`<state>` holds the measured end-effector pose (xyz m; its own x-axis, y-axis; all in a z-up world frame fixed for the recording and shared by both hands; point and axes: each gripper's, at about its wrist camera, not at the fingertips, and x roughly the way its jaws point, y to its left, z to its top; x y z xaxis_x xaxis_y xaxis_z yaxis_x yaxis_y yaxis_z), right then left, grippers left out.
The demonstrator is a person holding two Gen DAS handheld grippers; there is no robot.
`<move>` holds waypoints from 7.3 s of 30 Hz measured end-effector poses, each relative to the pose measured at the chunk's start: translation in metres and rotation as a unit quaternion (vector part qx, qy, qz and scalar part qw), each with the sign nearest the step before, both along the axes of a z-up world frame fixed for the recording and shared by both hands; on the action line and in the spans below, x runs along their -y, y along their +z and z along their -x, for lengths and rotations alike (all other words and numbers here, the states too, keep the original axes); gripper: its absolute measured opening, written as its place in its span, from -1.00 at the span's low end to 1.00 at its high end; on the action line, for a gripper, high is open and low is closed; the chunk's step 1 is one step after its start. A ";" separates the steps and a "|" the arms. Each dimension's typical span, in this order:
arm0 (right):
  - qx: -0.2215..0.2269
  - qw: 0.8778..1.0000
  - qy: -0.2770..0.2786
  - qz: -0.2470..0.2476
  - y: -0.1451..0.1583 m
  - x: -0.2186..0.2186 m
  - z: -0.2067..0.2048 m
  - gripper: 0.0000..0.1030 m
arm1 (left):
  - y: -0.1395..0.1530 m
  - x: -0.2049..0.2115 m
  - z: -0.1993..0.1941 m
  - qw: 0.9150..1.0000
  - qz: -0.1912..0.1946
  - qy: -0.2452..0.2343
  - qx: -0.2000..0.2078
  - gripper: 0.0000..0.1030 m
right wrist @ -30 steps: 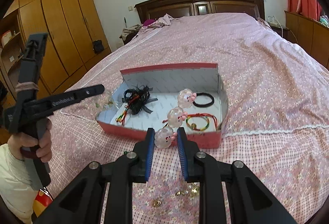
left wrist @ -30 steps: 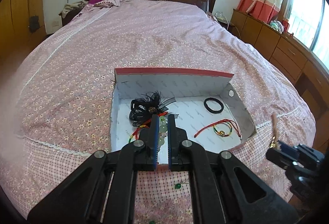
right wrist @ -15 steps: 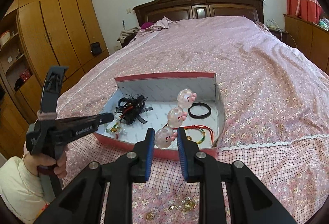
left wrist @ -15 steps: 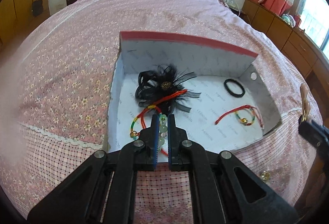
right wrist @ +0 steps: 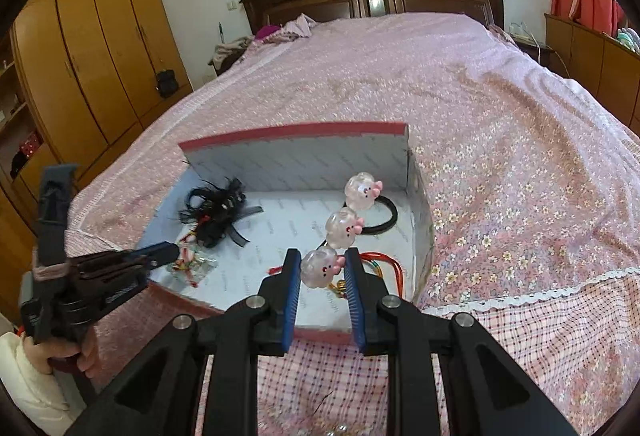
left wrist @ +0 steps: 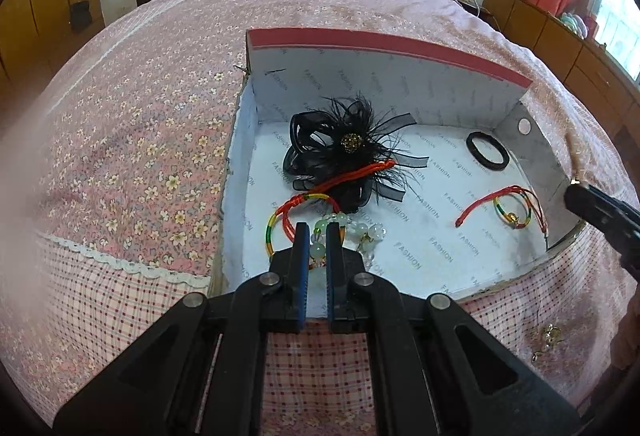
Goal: Organize jewelry
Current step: 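Open both tools to drop the bracelets inside the box, then withdraw both tools and move them over a green bead charm and gold charm, then grasp the green bead charm with the left tool while the right tool grasps the gold charm, then carry both charms into the shoebox with both tools, then open both tools to release the charms in the box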
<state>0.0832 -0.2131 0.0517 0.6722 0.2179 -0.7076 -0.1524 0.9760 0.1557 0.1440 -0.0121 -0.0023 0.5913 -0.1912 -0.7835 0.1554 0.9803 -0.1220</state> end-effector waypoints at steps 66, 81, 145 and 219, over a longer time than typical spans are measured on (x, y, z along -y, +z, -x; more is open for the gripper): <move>-0.017 0.999 -0.017 0.031 -0.017 0.019 0.108 -0.20 | 0.023 -0.002 0.085 1.000 0.020 -0.017 -0.015 -0.49; -0.048 0.998 -0.010 0.034 -0.050 0.014 0.107 -0.19 | 0.014 0.004 0.091 0.999 0.021 -0.022 -0.025 -0.49; 0.027 0.999 -0.026 0.004 -0.012 0.040 0.113 -0.69 | -0.030 0.039 0.071 0.996 0.002 -0.084 -0.017 -0.98; 0.009 1.000 0.020 0.015 -0.009 -0.029 -0.011 -0.69 | 0.000 -0.011 0.011 0.999 0.029 -0.021 0.010 -0.98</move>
